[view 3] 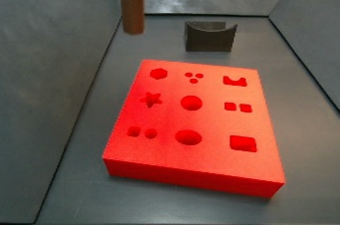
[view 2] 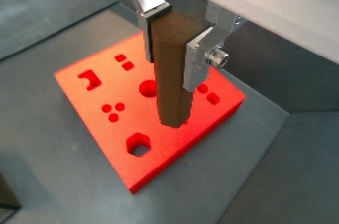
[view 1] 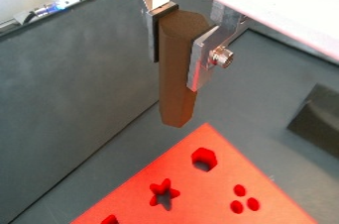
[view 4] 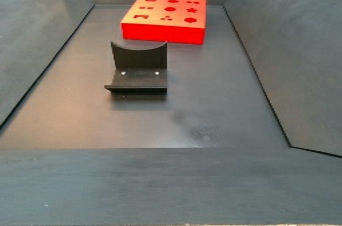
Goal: Pick up the hexagon object. Move up. Move to above the board. Insert the hexagon object.
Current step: Insert the hexagon object.
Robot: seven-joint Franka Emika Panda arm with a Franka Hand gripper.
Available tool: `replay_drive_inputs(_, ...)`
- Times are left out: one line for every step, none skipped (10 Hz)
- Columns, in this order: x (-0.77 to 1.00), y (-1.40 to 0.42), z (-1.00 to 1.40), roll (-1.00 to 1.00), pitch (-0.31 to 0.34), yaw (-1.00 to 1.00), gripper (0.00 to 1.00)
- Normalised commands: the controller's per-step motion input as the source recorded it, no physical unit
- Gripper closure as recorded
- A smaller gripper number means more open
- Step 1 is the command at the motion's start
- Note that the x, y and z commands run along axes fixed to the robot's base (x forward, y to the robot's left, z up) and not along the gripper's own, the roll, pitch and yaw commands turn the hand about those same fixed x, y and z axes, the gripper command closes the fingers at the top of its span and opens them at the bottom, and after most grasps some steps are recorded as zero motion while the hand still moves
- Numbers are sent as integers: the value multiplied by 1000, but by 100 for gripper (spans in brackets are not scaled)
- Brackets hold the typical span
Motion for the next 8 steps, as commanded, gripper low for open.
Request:
replay_drive_inputs(169,226,-486,-147,0,17,100)
replay_drive_inputs(-86,71,-554,-96,0,0,100)
replay_drive_inputs(0,131,-560,-137,3,0,100)
replay_drive_inputs(360,174,-454,-156,30,0,100)
replay_drive_inputs(137,89,-454,-124,0,-83,100)
replay_drive_inputs(466,334,-346,-171,23,-80,100)
replay_drive_inputs(474,291,-294,-173,26,-97,100)
replay_drive_inputs(180,146,-360,-97,0,-191,100)
